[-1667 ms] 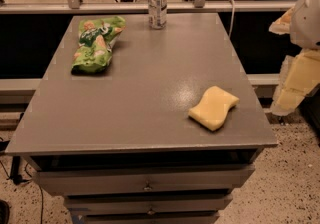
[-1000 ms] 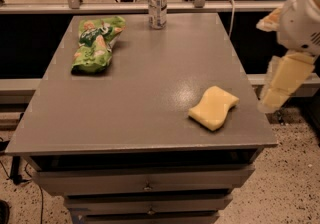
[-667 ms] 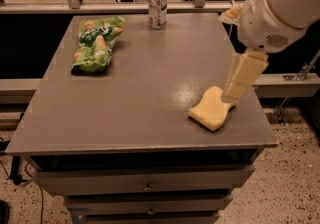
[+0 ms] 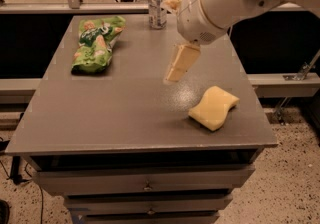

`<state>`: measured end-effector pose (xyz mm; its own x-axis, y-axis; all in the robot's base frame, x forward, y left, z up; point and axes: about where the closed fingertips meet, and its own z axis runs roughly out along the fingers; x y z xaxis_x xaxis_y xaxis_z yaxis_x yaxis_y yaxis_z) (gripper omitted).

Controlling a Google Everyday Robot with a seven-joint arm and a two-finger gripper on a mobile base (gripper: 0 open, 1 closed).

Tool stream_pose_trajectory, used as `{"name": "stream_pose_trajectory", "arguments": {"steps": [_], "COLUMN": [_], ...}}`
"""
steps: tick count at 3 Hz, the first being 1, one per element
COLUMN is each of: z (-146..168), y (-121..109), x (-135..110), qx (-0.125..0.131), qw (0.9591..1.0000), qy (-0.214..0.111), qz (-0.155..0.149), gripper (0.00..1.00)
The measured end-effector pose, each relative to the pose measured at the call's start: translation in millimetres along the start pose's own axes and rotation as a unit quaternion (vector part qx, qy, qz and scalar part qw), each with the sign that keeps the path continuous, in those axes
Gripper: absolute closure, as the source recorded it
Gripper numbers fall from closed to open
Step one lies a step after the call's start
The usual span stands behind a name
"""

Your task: Move green rice chip bag near sponge

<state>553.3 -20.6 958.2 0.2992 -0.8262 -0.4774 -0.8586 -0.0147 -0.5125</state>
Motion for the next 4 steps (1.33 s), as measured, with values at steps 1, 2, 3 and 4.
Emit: {"name": "stream_pose_trajectory", "arguments": {"steps": [1, 2, 3, 4], "z": [0.0, 16.8, 56.0, 105.3], "y": [0.0, -1.7, -13.3, -30.8], "x": [-0.1, -5.9, -17.9, -32.8], "qx": [0.0, 0.005, 0.01, 0.017], "qw": [1.0, 0.9997, 0.9983, 0.9961], "qy": [0.0, -0.017, -0.047, -0.08], "qz": [0.0, -0.015, -0.033, -0.034], "gripper": [0.0, 0.0, 0.0, 0.0]}}
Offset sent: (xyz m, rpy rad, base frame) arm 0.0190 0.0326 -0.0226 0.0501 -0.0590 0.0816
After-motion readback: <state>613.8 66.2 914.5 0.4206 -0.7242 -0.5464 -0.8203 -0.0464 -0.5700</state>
